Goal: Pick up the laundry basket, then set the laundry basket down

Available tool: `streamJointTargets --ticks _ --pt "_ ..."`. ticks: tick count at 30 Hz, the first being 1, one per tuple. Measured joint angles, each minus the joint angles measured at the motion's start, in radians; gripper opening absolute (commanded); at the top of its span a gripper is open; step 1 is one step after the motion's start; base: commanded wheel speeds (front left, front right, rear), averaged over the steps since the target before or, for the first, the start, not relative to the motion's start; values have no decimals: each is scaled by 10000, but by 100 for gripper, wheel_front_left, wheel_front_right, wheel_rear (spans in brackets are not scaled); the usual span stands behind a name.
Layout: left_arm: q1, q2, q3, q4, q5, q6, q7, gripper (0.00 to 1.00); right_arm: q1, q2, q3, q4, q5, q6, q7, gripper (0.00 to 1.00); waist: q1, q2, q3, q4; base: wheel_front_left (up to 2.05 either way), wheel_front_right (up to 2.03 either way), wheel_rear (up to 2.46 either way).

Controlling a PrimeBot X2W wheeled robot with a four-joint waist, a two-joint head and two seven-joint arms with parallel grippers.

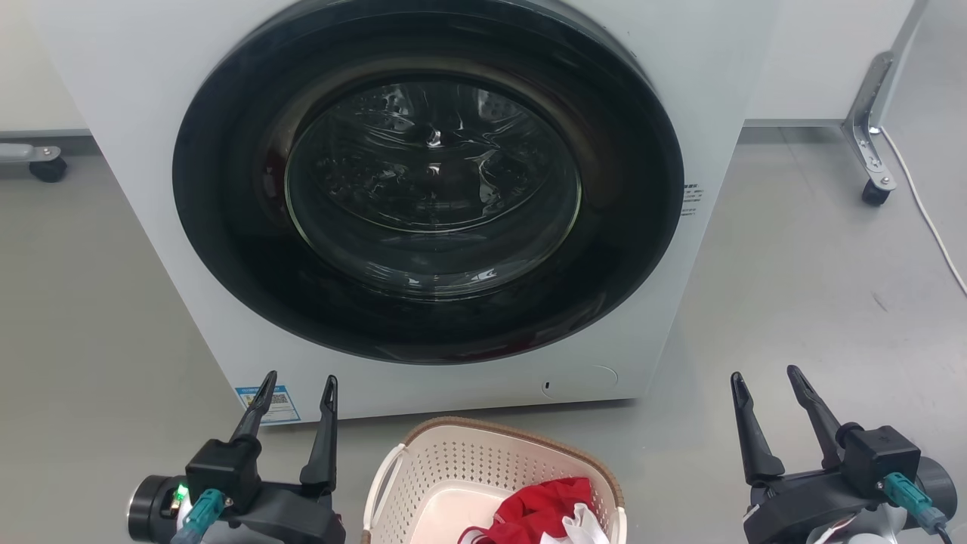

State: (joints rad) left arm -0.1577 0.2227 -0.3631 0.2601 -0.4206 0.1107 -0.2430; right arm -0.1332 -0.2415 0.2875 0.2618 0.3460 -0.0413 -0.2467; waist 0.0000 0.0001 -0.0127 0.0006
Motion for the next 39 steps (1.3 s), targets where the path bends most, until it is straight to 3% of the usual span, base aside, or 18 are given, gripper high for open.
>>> streamJointTargets --ticks 39 --pt "173 -19 167 -136 12 84 10 100 214 199 -395 -303 -63 240 -27 100 0 0 364 16 0 0 0"
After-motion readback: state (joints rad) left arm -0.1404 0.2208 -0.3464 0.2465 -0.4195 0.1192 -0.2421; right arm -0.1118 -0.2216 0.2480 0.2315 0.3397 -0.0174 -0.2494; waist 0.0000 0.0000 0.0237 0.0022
